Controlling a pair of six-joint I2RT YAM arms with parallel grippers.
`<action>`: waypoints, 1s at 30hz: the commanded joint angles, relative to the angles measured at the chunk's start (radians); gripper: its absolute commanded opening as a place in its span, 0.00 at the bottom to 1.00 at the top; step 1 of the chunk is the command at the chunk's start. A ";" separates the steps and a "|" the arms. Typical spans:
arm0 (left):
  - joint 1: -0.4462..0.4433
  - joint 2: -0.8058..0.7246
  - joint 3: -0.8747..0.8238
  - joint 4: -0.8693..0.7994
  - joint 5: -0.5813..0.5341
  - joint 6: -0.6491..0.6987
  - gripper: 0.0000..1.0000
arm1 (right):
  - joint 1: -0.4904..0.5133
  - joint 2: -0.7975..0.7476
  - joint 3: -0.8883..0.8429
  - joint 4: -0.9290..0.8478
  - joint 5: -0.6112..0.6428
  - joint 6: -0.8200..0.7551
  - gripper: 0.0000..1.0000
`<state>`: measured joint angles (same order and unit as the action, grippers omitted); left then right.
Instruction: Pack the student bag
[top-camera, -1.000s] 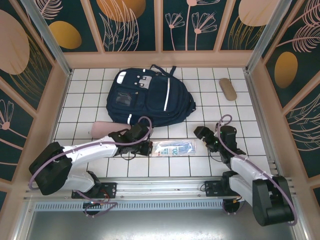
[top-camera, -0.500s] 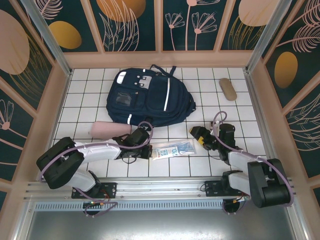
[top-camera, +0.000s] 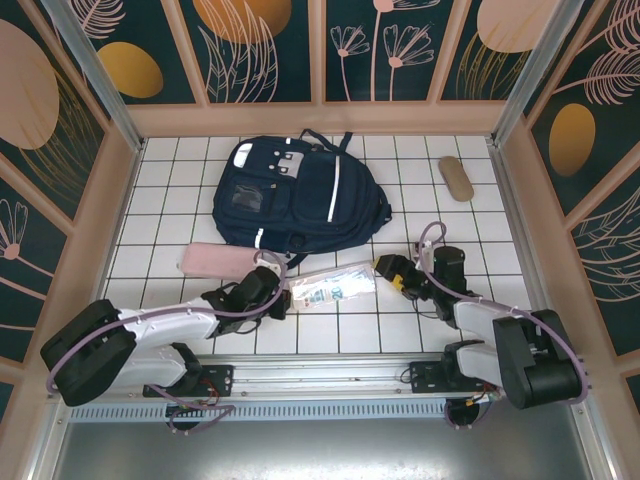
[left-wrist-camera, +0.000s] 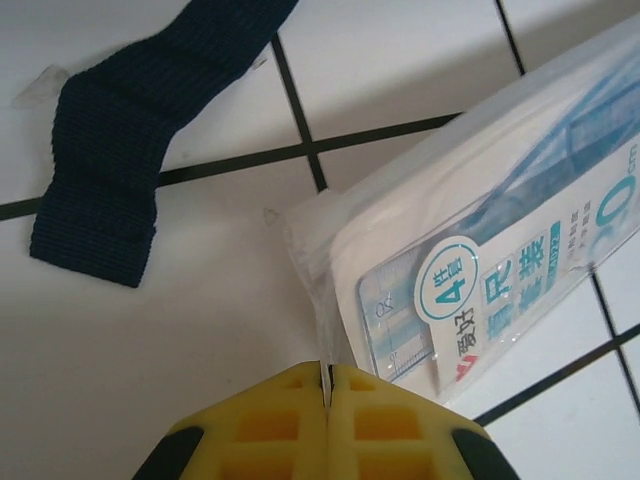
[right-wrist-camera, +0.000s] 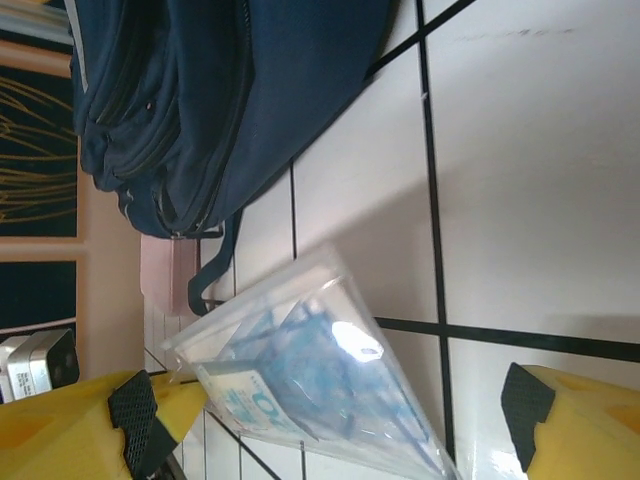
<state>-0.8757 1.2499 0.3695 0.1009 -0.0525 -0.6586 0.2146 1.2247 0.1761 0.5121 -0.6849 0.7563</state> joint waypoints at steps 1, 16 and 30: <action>0.007 0.026 -0.031 0.037 -0.051 0.014 0.00 | 0.064 0.070 -0.022 -0.099 -0.047 0.021 0.91; -0.003 -0.148 -0.110 0.060 -0.097 0.029 0.00 | 0.149 0.126 0.060 -0.062 0.100 0.005 0.91; -0.020 -0.118 -0.096 0.057 -0.101 0.036 0.00 | 0.163 0.348 0.160 0.175 -0.029 -0.009 0.94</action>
<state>-0.8902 1.1286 0.2672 0.1471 -0.1326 -0.6392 0.3527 1.4807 0.3470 0.6106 -0.7067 0.7654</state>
